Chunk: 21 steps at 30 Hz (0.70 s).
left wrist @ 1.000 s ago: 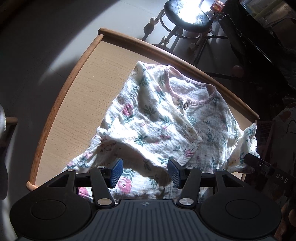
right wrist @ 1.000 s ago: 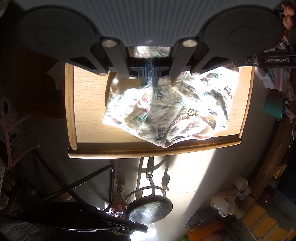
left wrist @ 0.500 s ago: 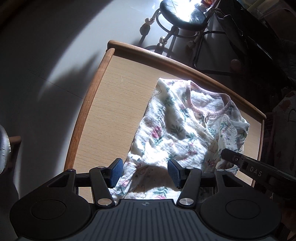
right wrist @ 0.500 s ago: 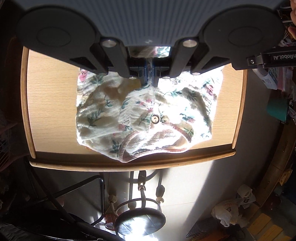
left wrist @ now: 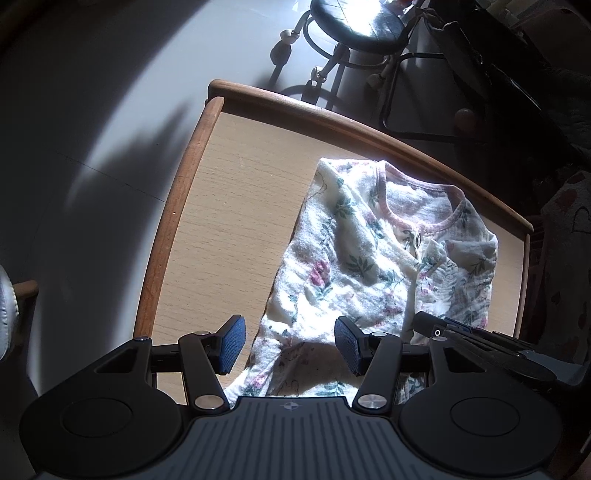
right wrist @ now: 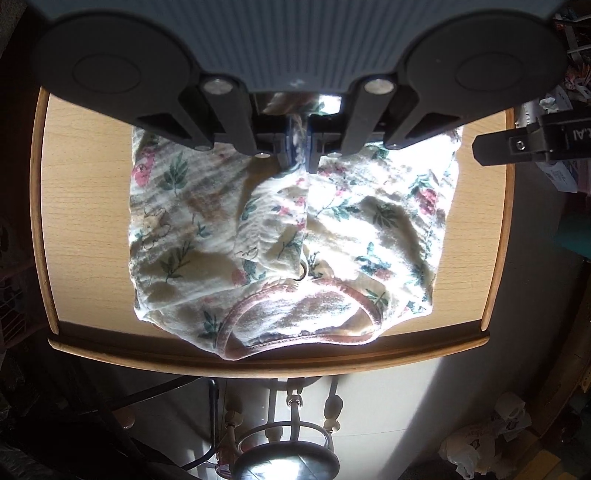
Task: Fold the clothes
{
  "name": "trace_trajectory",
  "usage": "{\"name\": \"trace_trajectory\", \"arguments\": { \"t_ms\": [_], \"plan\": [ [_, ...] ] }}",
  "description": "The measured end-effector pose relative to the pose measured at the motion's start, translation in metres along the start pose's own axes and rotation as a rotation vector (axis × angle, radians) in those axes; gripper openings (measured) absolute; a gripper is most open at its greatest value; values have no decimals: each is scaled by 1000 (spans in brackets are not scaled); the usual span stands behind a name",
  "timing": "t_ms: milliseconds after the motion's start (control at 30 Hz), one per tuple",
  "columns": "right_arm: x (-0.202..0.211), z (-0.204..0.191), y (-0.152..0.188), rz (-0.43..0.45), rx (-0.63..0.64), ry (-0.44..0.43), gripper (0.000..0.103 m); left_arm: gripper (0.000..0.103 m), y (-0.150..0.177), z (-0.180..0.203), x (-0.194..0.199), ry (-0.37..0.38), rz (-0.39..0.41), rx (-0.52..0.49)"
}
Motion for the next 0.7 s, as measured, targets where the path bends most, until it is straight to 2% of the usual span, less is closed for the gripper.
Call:
{"name": "trace_trajectory", "arguments": {
  "t_ms": [167, 233, 300, 467, 700],
  "plan": [
    [9, -4, 0, 11, -1, 18, 9, 56, 0, -2, -1, -13, -1, 11],
    [14, -9, 0, 26, 6, -2, 9, 56, 0, -3, -1, -23, 5, 16],
    [17, -14, 2, 37, 21, -13, 16, 56, 0, -3, 0, -22, 9, 25],
    [18, -23, 7, 61, 135, 59, 22, 56, 2, -3, -2, -16, 6, 42],
    [19, -38, 18, 42, 185, -74, 28, 56, 7, -7, -3, -22, 6, 65]
  ]
}}
Point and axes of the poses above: each gripper's, at about its wrist camera, not at the fingertips, and x roughly against the way its jaws point, z to its right, y to its underside, the point moved 9 cm from there along -x, roughly the way its jaws point, and after that the axes turned 9 degrees about -z, right-handed, at the moved point
